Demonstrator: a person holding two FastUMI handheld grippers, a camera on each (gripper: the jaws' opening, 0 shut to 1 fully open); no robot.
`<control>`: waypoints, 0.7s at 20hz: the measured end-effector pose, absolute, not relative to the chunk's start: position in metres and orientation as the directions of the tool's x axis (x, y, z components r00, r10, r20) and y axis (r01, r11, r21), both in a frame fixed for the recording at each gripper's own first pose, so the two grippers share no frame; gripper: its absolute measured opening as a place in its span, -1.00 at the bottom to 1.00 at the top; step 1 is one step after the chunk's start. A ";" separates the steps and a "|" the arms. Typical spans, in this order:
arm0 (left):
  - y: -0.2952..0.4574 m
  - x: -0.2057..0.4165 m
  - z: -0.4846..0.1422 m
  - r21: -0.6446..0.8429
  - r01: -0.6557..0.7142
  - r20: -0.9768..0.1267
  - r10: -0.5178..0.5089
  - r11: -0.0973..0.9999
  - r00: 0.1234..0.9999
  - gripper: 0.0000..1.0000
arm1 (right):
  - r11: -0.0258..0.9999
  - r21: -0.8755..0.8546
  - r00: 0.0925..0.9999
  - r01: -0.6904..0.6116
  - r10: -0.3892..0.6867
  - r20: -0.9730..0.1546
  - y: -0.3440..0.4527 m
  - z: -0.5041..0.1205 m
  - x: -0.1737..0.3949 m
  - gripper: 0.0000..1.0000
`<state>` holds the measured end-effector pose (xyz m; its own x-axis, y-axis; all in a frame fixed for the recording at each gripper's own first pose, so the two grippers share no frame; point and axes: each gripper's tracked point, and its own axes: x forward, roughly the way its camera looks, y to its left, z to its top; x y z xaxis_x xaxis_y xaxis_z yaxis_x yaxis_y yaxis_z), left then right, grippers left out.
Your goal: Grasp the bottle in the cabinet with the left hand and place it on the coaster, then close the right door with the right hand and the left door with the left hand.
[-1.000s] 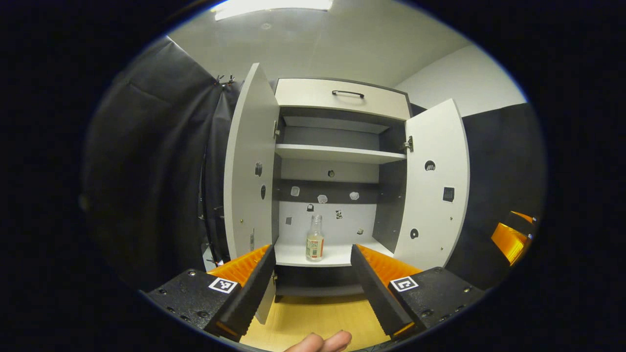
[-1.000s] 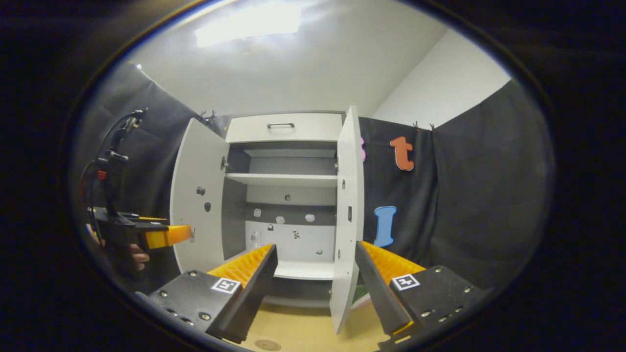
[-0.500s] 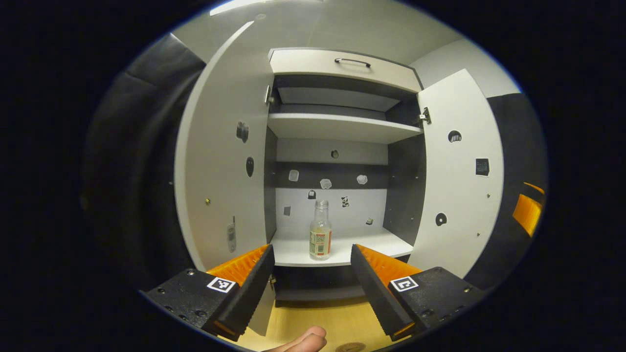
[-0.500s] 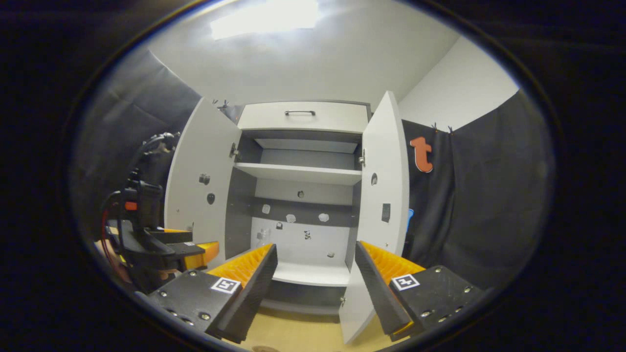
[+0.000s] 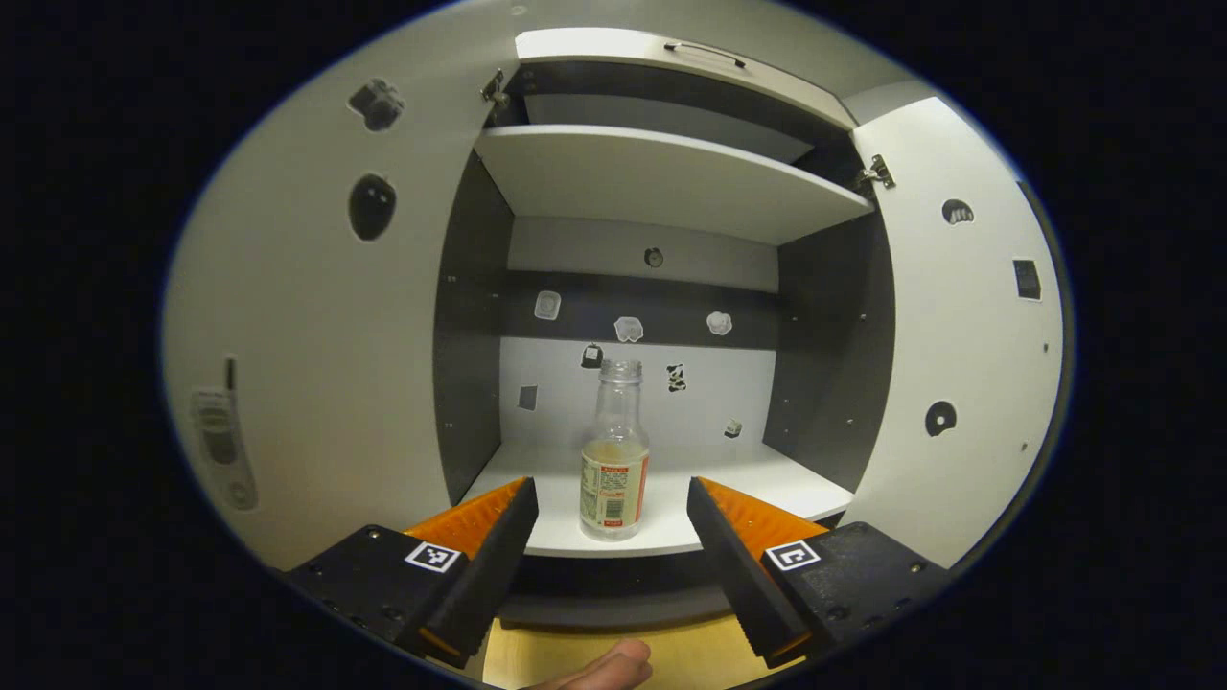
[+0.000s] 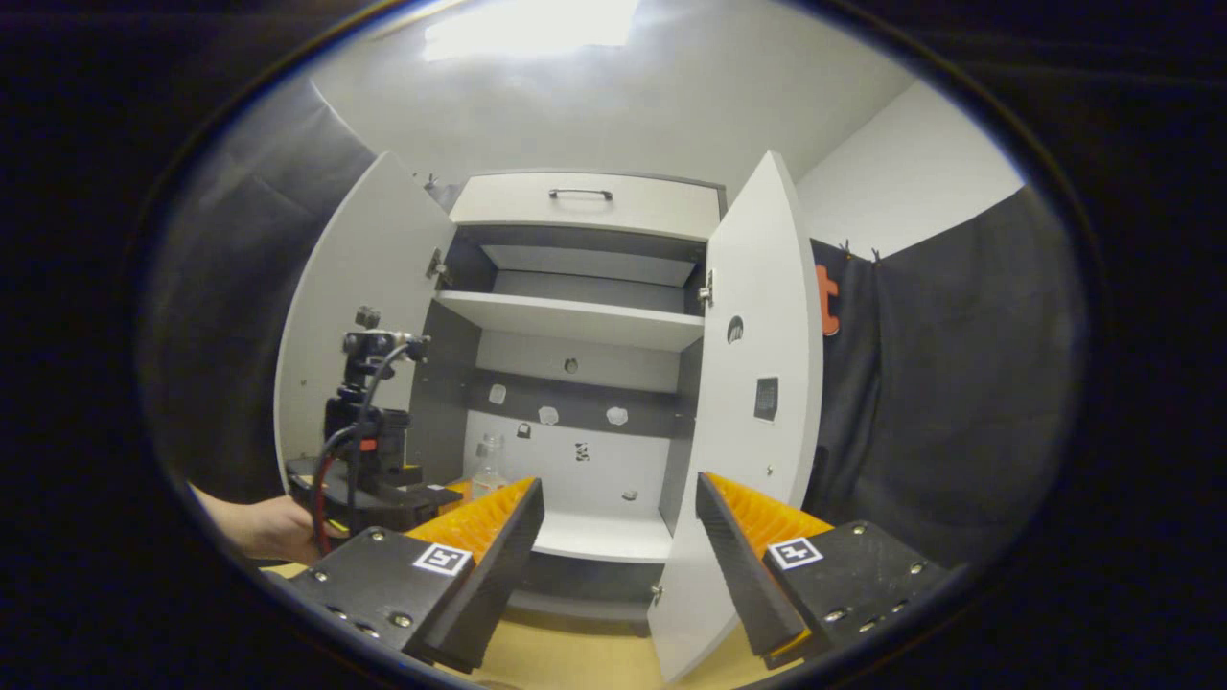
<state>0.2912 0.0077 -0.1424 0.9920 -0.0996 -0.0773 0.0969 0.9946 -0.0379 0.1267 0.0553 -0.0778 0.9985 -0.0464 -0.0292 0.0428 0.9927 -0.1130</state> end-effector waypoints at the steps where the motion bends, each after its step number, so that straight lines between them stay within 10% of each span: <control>1: 0.006 0.305 -0.147 -0.046 0.093 -0.074 -0.096 0.995 0.993 0.99 | 0.993 -0.105 0.998 0.044 -0.049 -0.040 0.057 -0.083 0.127 0.93; 11: 0.013 0.408 -0.191 0.026 0.007 -0.129 -0.004 1.000 0.992 0.99 | 0.993 -0.109 0.991 0.054 -0.066 -0.117 0.055 -0.110 0.129 0.94; 14: -0.008 0.396 -0.194 -0.006 0.131 -0.160 -0.131 0.991 0.979 0.81 | 0.991 -0.114 0.987 0.066 -0.082 -0.135 0.046 -0.115 0.124 0.86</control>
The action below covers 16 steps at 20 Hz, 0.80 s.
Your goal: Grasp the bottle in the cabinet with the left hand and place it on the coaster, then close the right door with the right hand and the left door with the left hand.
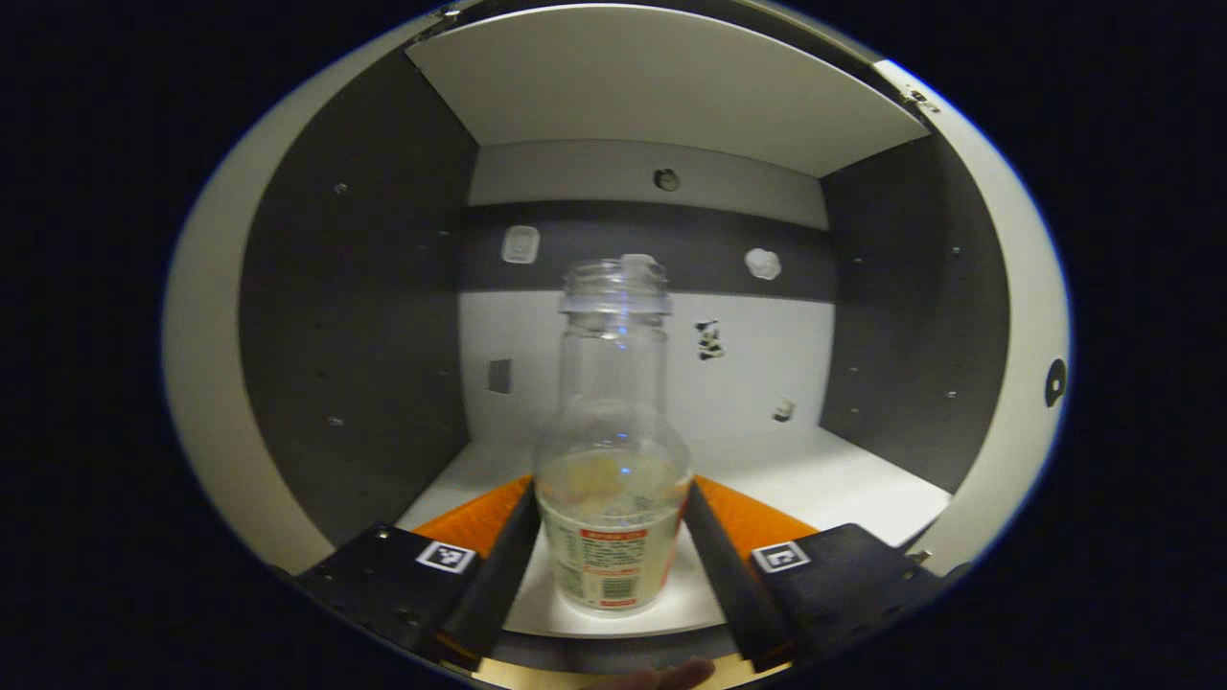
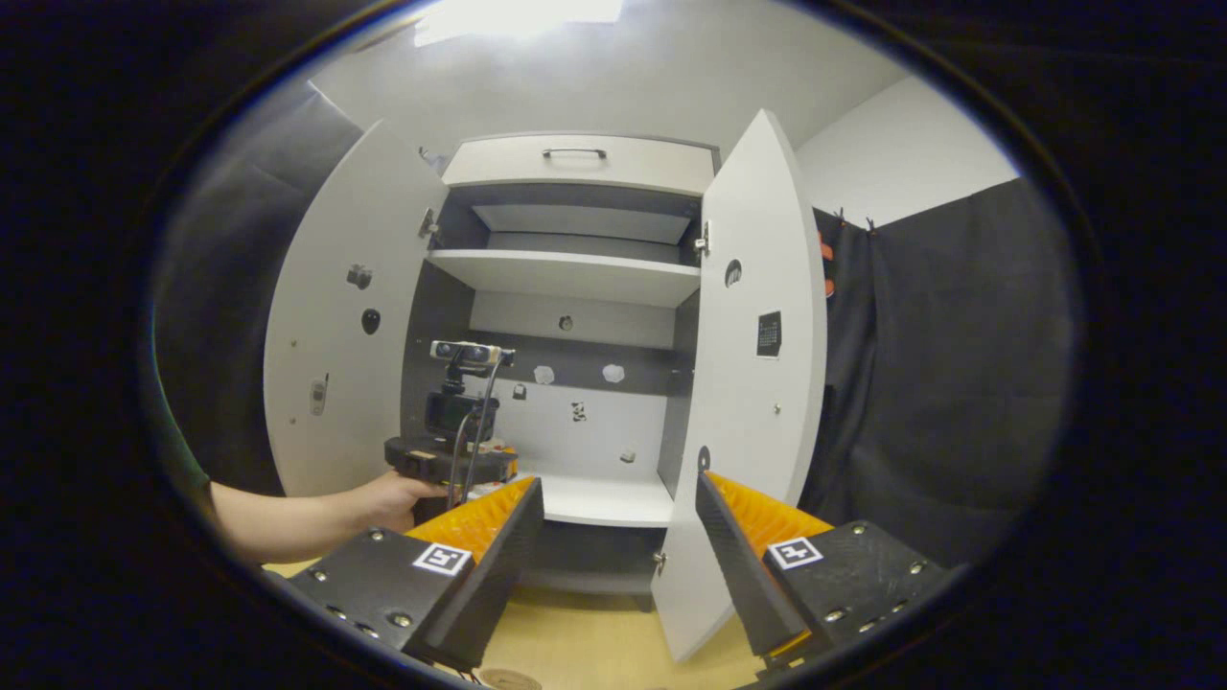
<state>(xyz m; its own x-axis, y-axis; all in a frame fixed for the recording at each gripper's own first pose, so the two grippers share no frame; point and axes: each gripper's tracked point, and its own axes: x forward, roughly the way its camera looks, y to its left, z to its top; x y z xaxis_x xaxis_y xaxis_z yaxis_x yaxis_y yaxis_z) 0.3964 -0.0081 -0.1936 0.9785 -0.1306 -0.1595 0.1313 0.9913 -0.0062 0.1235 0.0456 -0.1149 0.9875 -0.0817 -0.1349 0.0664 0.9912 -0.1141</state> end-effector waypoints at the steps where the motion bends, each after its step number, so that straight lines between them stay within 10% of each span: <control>1: -0.006 0.401 -0.194 -0.015 0.126 -0.145 -0.127 0.992 0.981 0.61 | 0.991 -0.115 0.987 0.072 -0.088 -0.138 0.039 -0.116 0.116 0.86; 16: -0.050 0.196 -0.217 0.060 0.277 -0.113 -0.269 0.959 0.957 0.59 | 0.999 -0.017 0.993 0.029 -0.031 -0.110 0.024 -0.104 0.056 0.94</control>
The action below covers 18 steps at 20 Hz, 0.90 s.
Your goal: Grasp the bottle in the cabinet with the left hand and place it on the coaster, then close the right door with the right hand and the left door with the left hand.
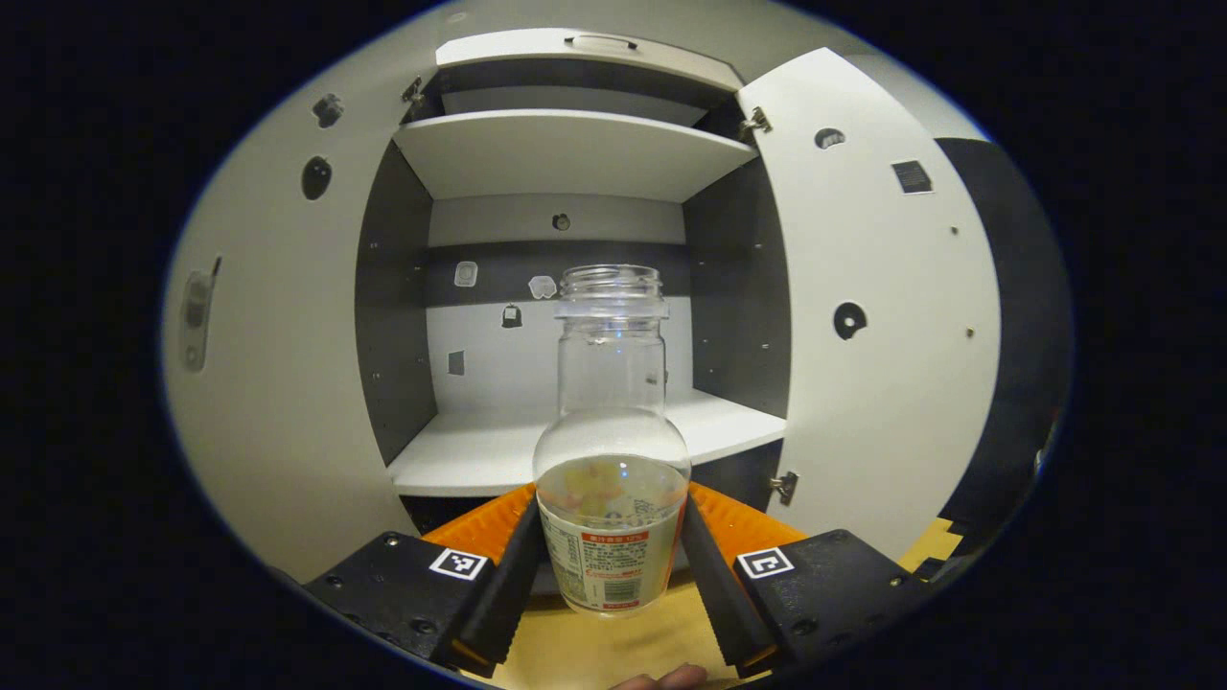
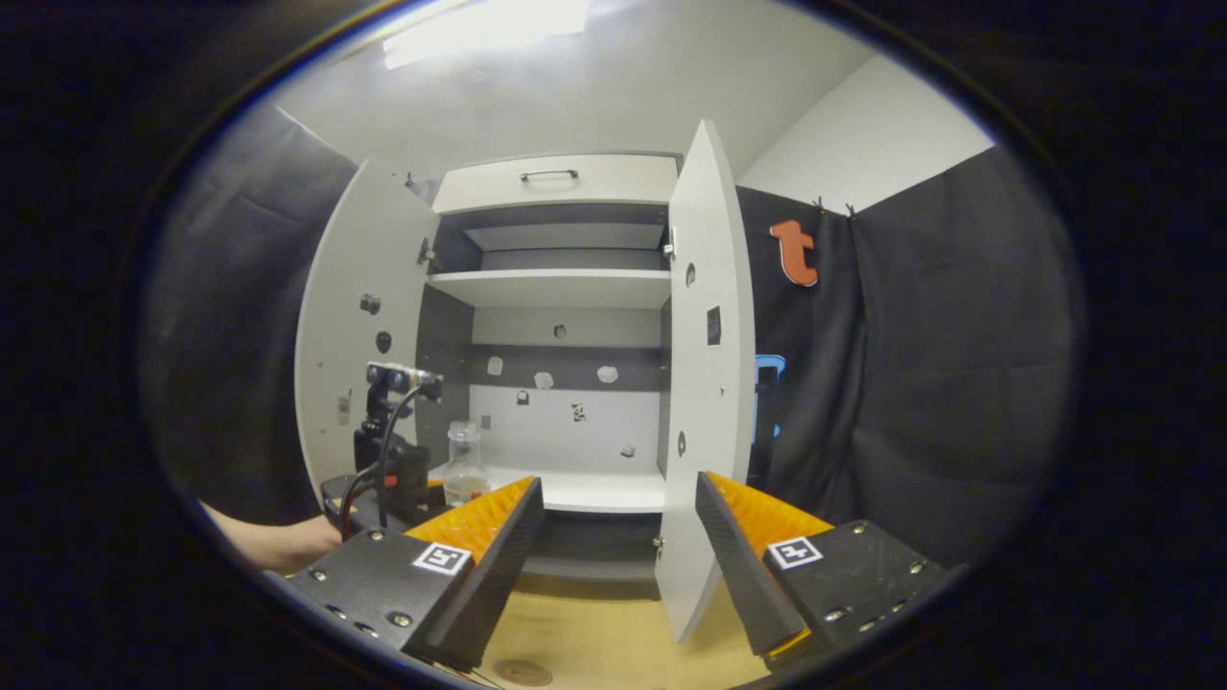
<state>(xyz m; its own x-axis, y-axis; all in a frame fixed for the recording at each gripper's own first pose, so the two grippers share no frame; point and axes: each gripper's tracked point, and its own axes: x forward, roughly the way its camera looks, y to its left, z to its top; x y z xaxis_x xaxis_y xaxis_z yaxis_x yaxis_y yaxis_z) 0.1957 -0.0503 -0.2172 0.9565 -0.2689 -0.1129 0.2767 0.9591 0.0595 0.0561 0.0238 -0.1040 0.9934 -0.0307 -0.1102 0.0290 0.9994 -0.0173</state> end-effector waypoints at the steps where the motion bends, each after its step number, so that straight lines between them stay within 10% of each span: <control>1: -0.053 0.181 -0.232 0.051 0.283 -0.132 -0.274 0.958 0.953 0.59 | 1.000 -0.004 0.993 0.018 -0.018 -0.118 0.026 -0.106 0.050 0.94; 18: -0.095 0.050 -0.445 -0.079 0.378 -0.266 -0.385 0.923 0.884 0.61 | 0.992 0.123 0.980 0.006 0.019 -0.199 0.016 -0.177 0.005 0.93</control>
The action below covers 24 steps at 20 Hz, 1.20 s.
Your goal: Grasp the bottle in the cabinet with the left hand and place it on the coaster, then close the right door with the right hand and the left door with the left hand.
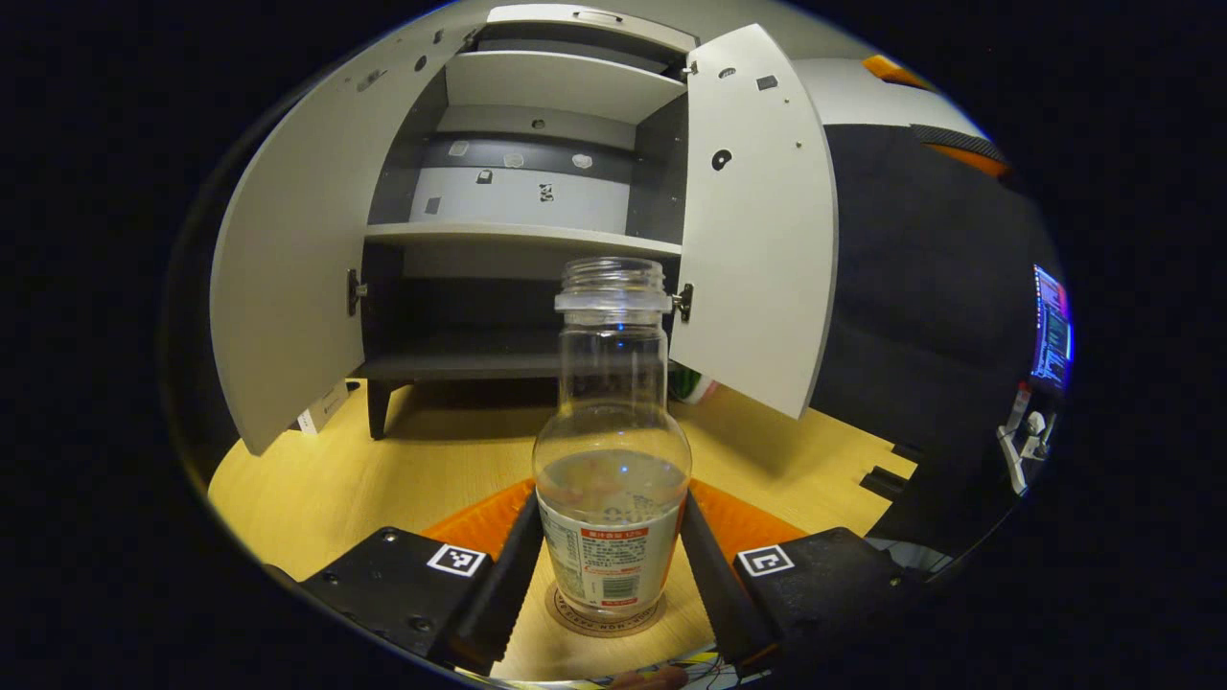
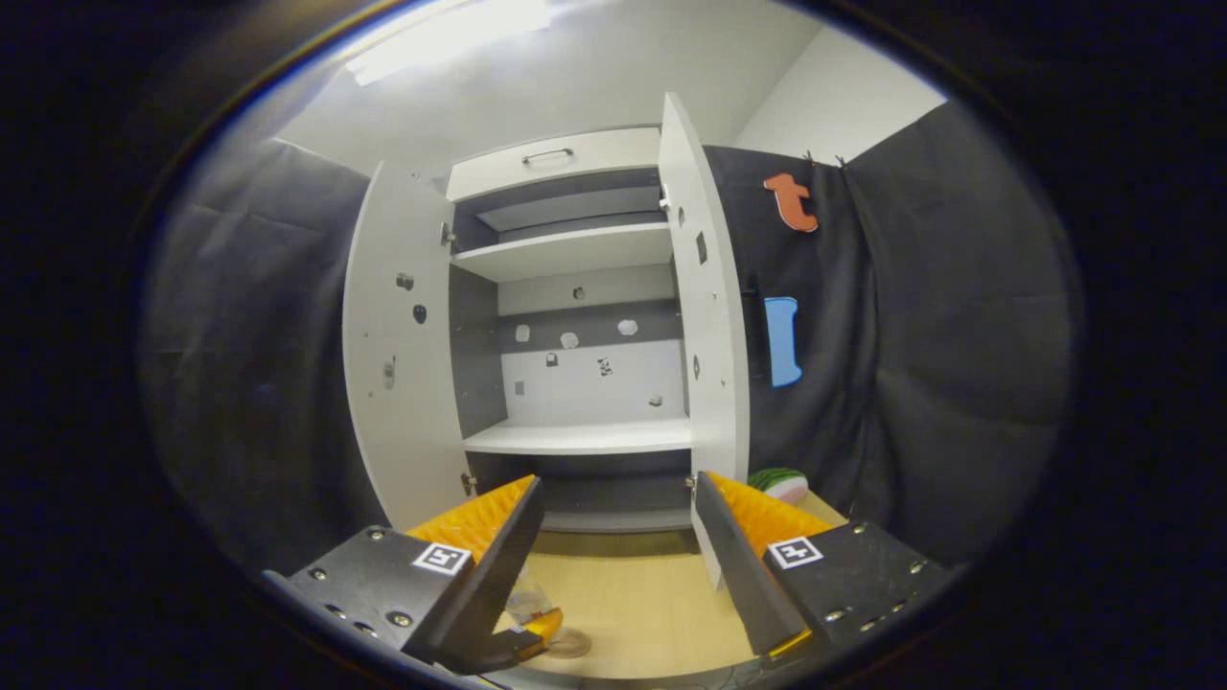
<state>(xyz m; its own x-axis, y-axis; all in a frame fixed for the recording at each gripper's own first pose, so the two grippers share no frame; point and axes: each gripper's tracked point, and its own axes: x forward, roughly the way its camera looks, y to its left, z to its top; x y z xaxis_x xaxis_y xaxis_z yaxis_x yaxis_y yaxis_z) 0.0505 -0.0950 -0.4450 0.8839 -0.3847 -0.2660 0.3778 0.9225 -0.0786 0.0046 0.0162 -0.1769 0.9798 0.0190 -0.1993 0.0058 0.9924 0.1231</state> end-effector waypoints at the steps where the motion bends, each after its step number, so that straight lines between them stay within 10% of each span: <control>1: -0.097 0.047 -0.454 -0.066 0.386 -0.271 -0.389 0.920 0.881 0.61 | 0.990 0.141 0.979 0.017 0.012 -0.203 0.014 -0.181 0.007 0.86; 12: -0.094 0.038 -0.504 0.002 0.439 -0.356 -0.410 0.898 0.840 0.66 | 0.996 0.062 0.974 0.059 -0.044 -0.223 -0.028 -0.196 0.011 0.96; 15: -0.095 0.033 -0.509 0.018 0.460 -0.377 -0.420 0.888 0.825 1.00 | 0.993 0.069 0.970 0.098 -0.079 -0.230 -0.046 -0.195 0.006 0.97; 24: -0.106 0.028 -0.441 0.069 0.532 -0.349 -0.480 0.844 0.805 1.00 | 0.972 0.082 0.950 0.220 -0.195 -0.242 -0.115 -0.192 -0.014 0.97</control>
<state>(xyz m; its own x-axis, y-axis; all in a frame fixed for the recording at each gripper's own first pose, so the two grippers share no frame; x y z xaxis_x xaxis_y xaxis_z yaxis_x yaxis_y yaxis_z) 0.0284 -0.1056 -0.4407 0.8054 -0.4795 -0.3485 0.5323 0.8437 0.0692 -0.0144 -0.1147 -0.1916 0.9504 -0.1946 -0.2425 0.2198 0.9721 0.0815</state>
